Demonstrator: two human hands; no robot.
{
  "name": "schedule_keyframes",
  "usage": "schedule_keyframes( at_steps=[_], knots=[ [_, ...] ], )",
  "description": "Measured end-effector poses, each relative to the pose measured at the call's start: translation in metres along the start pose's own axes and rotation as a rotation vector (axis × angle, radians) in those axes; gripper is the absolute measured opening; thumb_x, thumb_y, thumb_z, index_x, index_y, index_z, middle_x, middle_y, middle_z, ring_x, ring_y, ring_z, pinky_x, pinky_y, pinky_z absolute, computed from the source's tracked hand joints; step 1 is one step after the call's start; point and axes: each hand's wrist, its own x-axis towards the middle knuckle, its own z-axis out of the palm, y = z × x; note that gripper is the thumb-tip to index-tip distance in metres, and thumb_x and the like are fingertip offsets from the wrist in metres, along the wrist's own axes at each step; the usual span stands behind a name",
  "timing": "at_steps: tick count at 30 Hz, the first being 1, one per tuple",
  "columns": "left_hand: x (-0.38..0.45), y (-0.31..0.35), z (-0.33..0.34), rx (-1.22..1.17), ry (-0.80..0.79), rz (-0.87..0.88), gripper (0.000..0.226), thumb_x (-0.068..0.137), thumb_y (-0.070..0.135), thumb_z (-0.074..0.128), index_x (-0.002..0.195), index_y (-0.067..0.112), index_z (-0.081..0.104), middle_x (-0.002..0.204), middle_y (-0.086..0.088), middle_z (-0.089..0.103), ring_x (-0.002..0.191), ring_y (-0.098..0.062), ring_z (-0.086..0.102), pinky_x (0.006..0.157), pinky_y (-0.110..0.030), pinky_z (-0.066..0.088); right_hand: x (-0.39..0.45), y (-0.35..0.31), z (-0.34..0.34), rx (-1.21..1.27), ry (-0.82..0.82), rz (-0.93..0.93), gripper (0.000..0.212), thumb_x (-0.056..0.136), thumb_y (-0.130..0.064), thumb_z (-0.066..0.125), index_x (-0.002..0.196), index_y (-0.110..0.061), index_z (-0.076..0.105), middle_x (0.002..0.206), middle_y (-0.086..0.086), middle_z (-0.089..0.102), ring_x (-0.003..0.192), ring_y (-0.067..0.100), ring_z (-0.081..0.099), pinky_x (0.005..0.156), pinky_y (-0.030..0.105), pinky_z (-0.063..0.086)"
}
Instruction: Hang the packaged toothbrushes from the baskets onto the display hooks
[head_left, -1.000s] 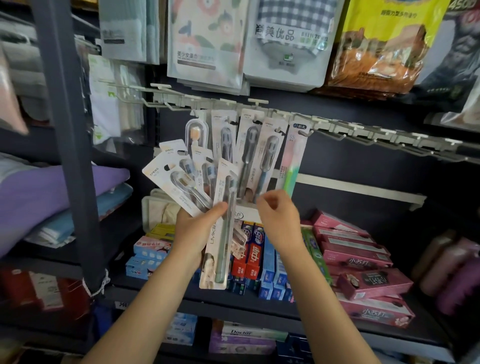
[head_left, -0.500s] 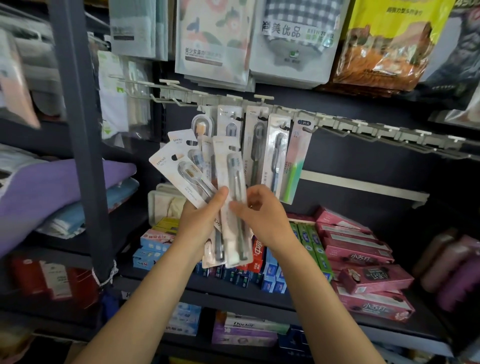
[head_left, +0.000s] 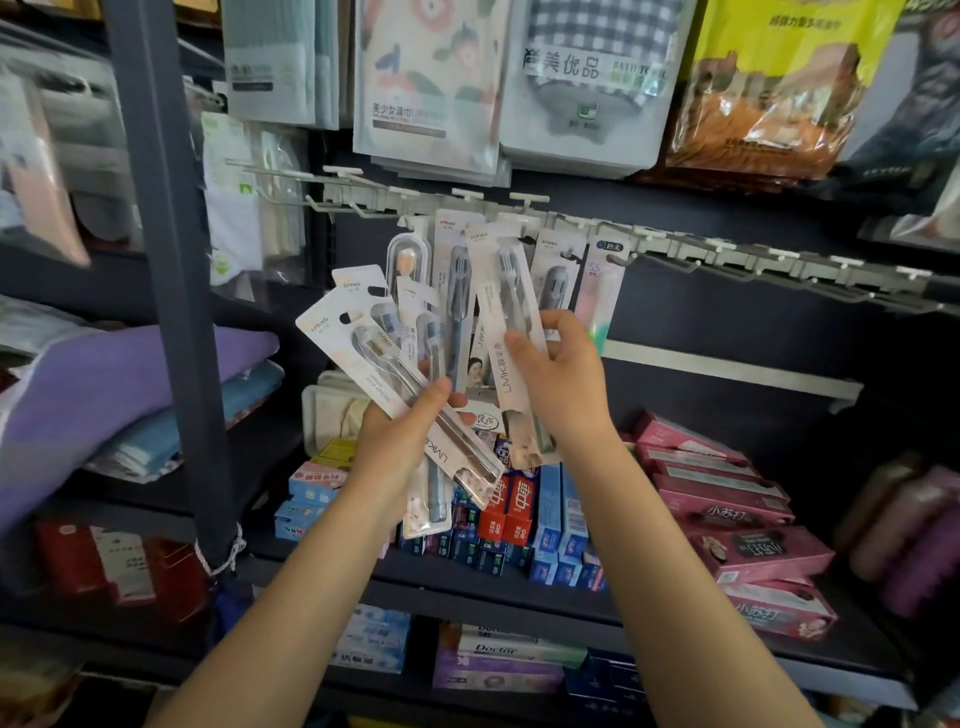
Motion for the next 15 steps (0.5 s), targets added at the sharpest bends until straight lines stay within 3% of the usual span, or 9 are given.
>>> schedule_keyframes(
  at_steps=[4, 5, 9, 15],
  knots=[
    [0.004, -0.001, -0.004, -0.025, -0.003, 0.005, 0.028, 0.096, 0.023, 0.067, 0.122, 0.01, 0.066, 0.093, -0.008, 0.078, 0.088, -0.024, 0.076, 0.081, -0.04, 0.062, 0.003, 0.003, -0.01, -0.172, 0.067, -0.082, 0.022, 0.099, -0.026, 0.062, 0.118, -0.016, 0.058, 0.086, -0.001, 0.069, 0.065, 0.006, 0.062, 0.057, 0.021, 0.047],
    [0.005, -0.001, -0.004, -0.031, -0.005, 0.01, 0.029, 0.097, 0.022, 0.067, 0.123, 0.01, 0.065, 0.093, -0.008, 0.078, 0.088, -0.024, 0.076, 0.078, -0.038, 0.063, 0.003, 0.004, -0.013, -0.252, 0.091, -0.107, 0.021, 0.099, -0.027, 0.061, 0.118, -0.017, 0.058, 0.084, -0.002, 0.067, 0.062, 0.005, 0.06, 0.056, 0.022, 0.047],
    [0.007, 0.003, -0.002, -0.05, -0.001, 0.007, 0.023, 0.098, 0.019, 0.065, 0.119, 0.011, 0.066, 0.101, -0.017, 0.076, 0.086, -0.024, 0.076, 0.071, -0.036, 0.063, 0.006, -0.002, -0.02, -0.493, 0.14, -0.181, 0.033, 0.099, -0.031, 0.059, 0.13, -0.02, 0.058, 0.092, 0.004, 0.071, 0.075, 0.027, 0.067, 0.067, 0.044, 0.059],
    [0.009, 0.004, 0.002, -0.076, -0.013, 0.009, 0.027, 0.098, 0.018, 0.065, 0.122, 0.005, 0.064, 0.107, -0.024, 0.072, 0.081, -0.023, 0.075, 0.063, -0.029, 0.059, 0.017, -0.01, -0.018, -0.462, 0.145, -0.171, 0.034, 0.1, -0.028, 0.058, 0.132, -0.016, 0.056, 0.095, 0.008, 0.07, 0.078, 0.031, 0.066, 0.069, 0.044, 0.058]
  ],
)
